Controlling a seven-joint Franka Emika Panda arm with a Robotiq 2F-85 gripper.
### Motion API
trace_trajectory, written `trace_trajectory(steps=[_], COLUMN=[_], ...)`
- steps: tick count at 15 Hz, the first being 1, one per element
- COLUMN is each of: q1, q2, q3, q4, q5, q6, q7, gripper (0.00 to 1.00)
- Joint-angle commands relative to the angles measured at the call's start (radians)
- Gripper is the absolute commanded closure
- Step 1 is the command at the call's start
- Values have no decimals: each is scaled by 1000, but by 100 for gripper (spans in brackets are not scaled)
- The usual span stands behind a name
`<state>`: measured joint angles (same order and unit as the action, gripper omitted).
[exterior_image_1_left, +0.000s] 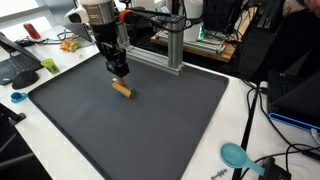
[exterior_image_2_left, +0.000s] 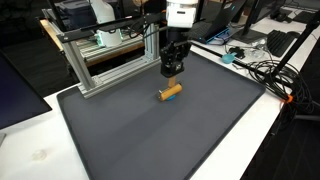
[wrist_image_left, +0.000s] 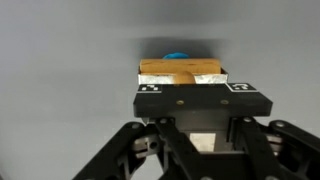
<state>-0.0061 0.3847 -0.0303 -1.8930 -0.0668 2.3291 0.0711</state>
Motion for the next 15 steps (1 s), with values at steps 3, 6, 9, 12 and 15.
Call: trace_trajectory(steps=[3, 6, 9, 12, 15], q1=[-12, -14, -2, -10, -12], q2=[31, 30, 31, 33, 20], q3=[14, 15, 6, 17, 25], q4=[-50, -51, -37, -26, -40], q5=[33, 36, 11, 31, 31], q6=[125, 117, 17, -20, 13], q7=[-34, -41, -33, -60, -96], gripper=[78, 78, 78, 78, 78])
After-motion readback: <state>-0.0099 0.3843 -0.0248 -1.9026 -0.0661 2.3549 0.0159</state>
